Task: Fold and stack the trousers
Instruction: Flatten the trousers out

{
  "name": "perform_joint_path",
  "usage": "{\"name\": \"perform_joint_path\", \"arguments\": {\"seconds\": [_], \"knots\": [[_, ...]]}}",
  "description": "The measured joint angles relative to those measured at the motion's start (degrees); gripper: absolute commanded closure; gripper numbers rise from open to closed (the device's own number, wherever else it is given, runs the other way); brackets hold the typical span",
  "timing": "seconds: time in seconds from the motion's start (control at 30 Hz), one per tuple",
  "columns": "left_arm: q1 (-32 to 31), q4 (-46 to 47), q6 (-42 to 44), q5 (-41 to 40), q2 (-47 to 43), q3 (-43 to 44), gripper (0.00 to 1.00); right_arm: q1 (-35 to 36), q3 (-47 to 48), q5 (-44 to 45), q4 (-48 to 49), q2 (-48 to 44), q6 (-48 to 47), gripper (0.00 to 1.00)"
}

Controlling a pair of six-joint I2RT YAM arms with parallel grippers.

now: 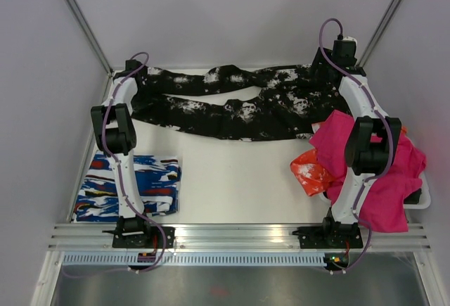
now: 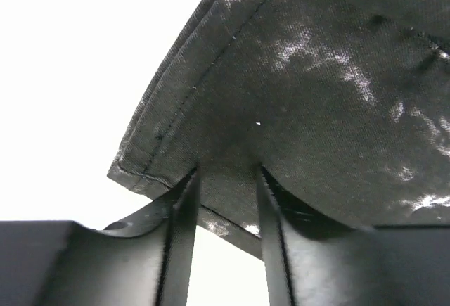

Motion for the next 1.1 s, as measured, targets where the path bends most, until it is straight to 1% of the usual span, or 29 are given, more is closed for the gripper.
{"name": "perform_joint_path", "arguments": {"seconds": [0.03, 0.13, 0.2, 0.23, 0.27, 0.4, 0.47, 0.63, 0.7, 0.8, 0.93, 1.1], "knots": [[-0.02, -0.28, 0.5, -0.17, 0.11, 0.11, 0.6, 0.0, 0.11, 0.04, 0.07, 0.07, 0.0, 0.02], [-0.35, -1.44, 1.36, -1.31, 0.13, 0.28, 0.71, 0.0, 0.33, 0.48, 0.24, 0.31, -0.02, 0.02], [-0.48, -1.81, 1.84, -1.6, 0.13, 0.28, 0.85, 0.0, 0.33, 0.68, 0.24, 0.44, -0.11, 0.02], [-0.57, -2.16, 2.05, -1.75, 0.13, 0.28, 0.95, 0.0, 0.33, 0.79, 0.24, 0.48, -0.17, 0.02], [-0.61, -2.51, 2.23, -1.84, 0.13, 0.28, 0.98, 0.0, 0.33, 0.9, 0.28, 0.55, -0.2, 0.02], [-0.63, -3.08, 2.47, -3.17, -0.07, -0.2, 0.98, 0.0, 0.33, 1.68, 0.37, 0.57, -0.42, 0.02], [-0.63, -2.58, 2.34, -4.35, -1.11, -2.21, 0.98, 0.0, 0.33, 2.12, 0.42, 0.57, -0.59, 0.02], [1.07, -1.05, -0.04, -5.88, -7.34, -12.74, 0.98, 0.0, 0.33, 4.33, -0.04, 0.57, -0.52, 0.02], [3.02, -1.22, -1.27, -5.88, -9.99, -16.98, 0.98, 0.0, 0.33, 4.98, -0.46, 0.66, -0.39, 0.02], [6.91, -1.18, -2.89, -5.81, -12.39, -20.74, 0.98, 0.0, 0.35, 6.12, -0.9, 0.98, -0.02, 0.02], [9.86, -1.22, -3.72, -6.16, -13.4, -22.27, 0.98, -0.17, 0.68, 7.82, -2.67, 2.56, 0.79, 0.02], [9.9, -2.36, -3.76, -6.99, -13.0, -20.28, 0.98, -1.07, 0.7, 8.85, -5.09, 6.21, 2.12, 0.02]]}}
